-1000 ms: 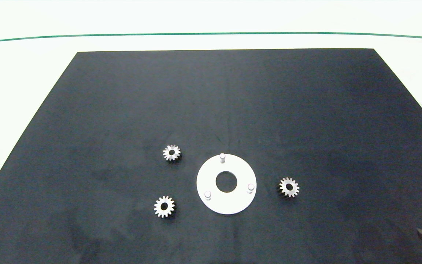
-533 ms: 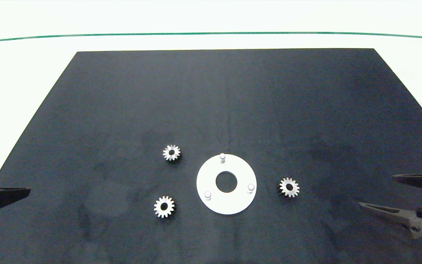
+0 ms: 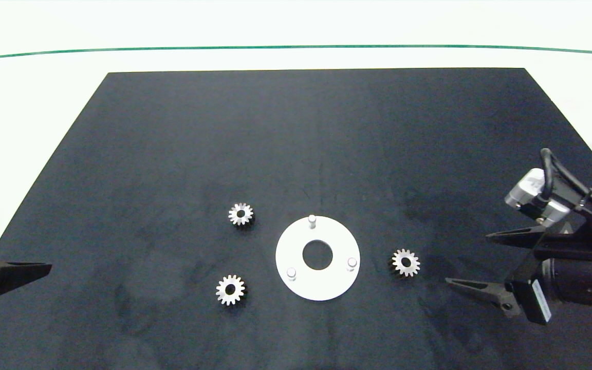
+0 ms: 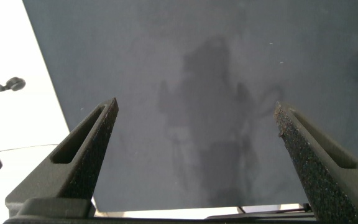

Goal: Install three planetary gears onto the carrier pins

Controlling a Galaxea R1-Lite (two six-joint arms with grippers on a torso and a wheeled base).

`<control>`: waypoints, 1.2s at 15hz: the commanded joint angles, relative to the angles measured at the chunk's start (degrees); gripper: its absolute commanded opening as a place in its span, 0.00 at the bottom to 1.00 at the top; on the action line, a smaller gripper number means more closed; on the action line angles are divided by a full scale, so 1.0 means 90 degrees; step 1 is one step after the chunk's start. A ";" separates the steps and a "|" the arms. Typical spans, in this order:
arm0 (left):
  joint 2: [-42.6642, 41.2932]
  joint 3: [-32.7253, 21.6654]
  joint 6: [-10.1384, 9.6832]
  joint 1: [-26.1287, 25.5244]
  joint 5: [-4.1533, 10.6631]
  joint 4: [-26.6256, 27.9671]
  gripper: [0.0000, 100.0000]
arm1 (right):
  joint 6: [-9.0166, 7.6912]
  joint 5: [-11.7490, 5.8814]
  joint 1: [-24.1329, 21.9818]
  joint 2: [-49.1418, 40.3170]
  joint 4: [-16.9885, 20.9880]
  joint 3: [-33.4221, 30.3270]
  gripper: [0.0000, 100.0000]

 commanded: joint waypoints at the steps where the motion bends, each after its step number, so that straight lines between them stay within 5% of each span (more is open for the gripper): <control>1: -0.0118 0.0007 0.0013 0.0005 0.0024 0.0025 1.00 | -0.0006 -0.0002 0.0405 0.0671 -0.0036 -0.0178 1.00; 10: -0.0187 -0.0003 0.0013 0.0005 0.0053 0.0035 1.00 | -0.0045 -0.0129 0.0698 0.1872 -0.0036 -0.0979 1.00; 18: -0.0206 -0.0022 0.0013 0.0015 0.0063 0.0035 1.00 | -0.0474 -0.0431 0.0688 0.2018 -0.0026 -0.0969 0.93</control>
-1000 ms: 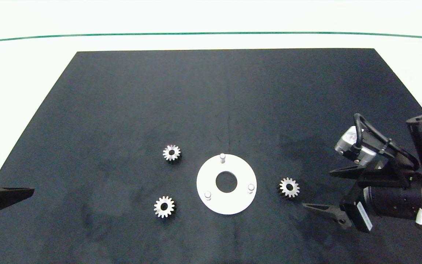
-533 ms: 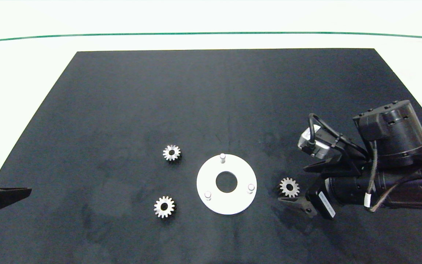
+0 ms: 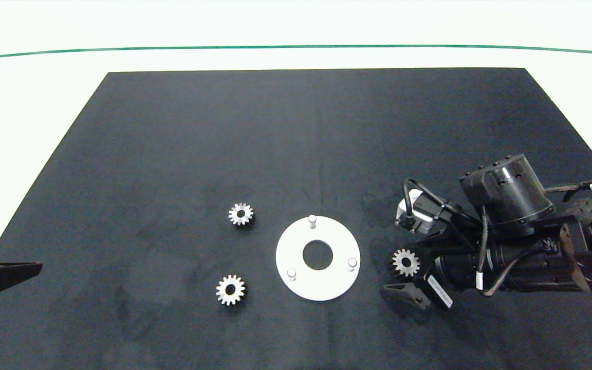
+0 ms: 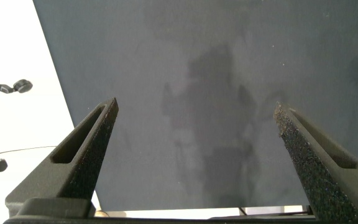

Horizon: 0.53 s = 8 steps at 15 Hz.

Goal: Install three planetary gears onto the carrier pins

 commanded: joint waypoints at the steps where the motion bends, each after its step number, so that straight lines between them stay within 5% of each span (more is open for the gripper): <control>1: -0.0033 -0.0004 0.0009 0.0008 -0.0002 0.0024 1.00 | -0.0028 -0.0186 0.0000 0.0011 -0.0004 0.0007 0.91; 8: -0.0082 -0.0014 0.0009 -0.0002 -0.0002 0.0024 1.00 | -0.0184 -0.0313 0.0010 0.0080 -0.0024 -0.0003 0.76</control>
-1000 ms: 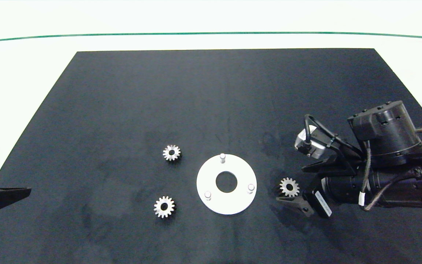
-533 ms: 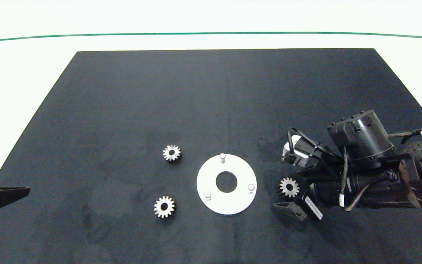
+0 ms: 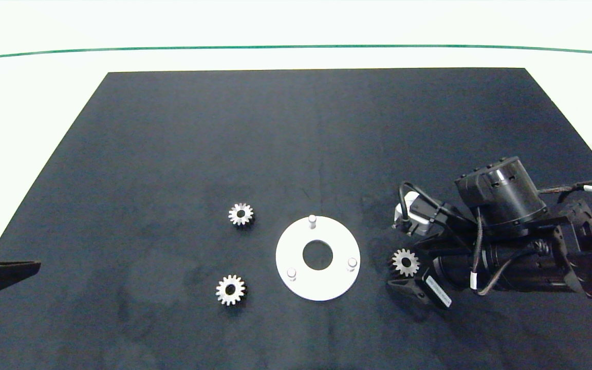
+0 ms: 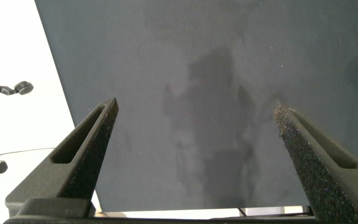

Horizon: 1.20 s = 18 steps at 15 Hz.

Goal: Install three planetary gears onto the carrier pins

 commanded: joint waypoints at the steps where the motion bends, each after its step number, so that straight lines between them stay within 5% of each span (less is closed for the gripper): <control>1: -0.0032 -0.0002 0.0012 0.0000 0.0001 0.0024 1.00 | -0.0019 -0.0026 0.0006 0.0007 -0.0006 -0.0003 0.75; 18: -0.0041 -0.0002 0.0012 0.0000 0.0001 0.0024 1.00 | -0.0058 -0.0075 0.0133 0.0134 -0.0172 0.0027 0.40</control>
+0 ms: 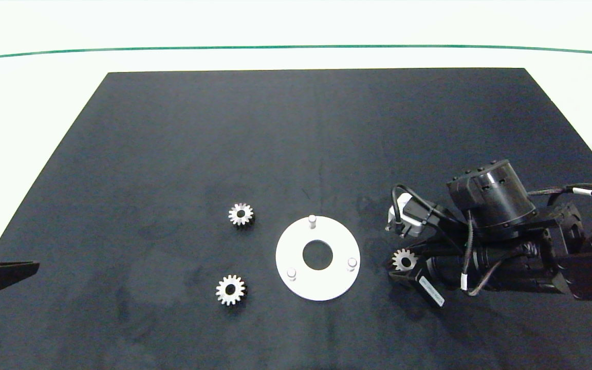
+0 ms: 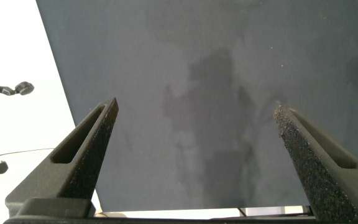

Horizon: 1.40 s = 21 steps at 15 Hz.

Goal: Install three planetary gears onto the carrier pins

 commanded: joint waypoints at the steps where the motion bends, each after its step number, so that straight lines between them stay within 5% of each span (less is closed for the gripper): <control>1: -0.0009 -0.0009 0.0009 0.0002 0.0001 0.0024 1.00 | -0.0006 -0.0020 0.0041 -0.0015 0.0011 0.0006 0.39; 8: -0.0048 0.0001 0.0009 0.0002 0.0001 0.0024 1.00 | 0.0013 -0.0049 0.0109 -0.0132 -0.0048 -0.0023 0.25; 21: -0.0058 0.0011 0.0019 -0.0017 0.0001 0.0044 1.00 | 0.0130 -0.0108 0.1301 0.0317 0.0509 -0.1468 0.25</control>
